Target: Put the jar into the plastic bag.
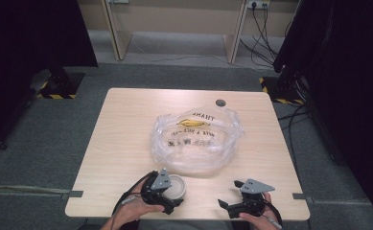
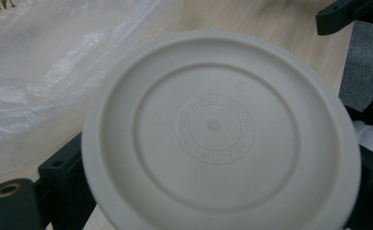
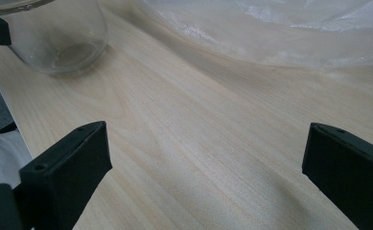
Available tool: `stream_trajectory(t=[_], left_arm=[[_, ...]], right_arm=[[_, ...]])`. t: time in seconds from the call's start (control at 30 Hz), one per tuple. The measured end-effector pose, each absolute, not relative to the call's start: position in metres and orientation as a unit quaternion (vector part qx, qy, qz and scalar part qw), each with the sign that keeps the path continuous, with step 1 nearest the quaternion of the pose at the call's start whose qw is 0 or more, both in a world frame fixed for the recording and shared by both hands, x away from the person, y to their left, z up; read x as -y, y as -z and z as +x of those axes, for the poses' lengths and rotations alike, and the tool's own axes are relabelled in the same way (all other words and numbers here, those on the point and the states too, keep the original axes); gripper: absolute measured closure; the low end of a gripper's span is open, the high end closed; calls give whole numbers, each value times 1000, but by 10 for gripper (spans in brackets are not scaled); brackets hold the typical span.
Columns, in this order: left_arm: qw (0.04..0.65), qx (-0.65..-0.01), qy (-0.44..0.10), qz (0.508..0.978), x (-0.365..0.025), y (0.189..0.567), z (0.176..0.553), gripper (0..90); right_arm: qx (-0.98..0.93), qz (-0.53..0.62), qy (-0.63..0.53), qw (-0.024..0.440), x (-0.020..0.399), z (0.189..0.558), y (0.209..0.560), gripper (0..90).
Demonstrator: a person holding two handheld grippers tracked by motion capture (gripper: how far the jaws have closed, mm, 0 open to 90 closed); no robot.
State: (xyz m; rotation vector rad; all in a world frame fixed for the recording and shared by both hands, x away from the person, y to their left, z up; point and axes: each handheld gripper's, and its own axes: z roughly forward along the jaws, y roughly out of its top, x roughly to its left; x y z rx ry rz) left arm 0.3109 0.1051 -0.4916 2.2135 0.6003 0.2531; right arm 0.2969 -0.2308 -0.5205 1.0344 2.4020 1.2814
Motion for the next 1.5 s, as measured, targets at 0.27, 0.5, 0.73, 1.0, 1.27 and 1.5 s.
stream_trajectory(t=[0.27,0.5,0.73,1.0,1.27,1.5], left_arm=[[414,-230,-105,875,-105,483,309,95],[419,-225,-106,873,-105,466,310,94],[418,-231,-107,872,-111,454,319,94],[418,-230,-114,872,-113,438,327,94],[420,-228,-116,871,-112,417,342,94],[418,-225,-113,873,-109,399,352,94]], right_arm=[[-819,353,-437,115,231,297,521,30],[-820,353,-437,114,231,297,521,30],[-820,353,-436,114,231,297,521,30],[-821,352,-436,113,230,297,521,30],[-821,352,-436,113,230,297,521,30],[-822,352,-433,112,230,297,523,30]])
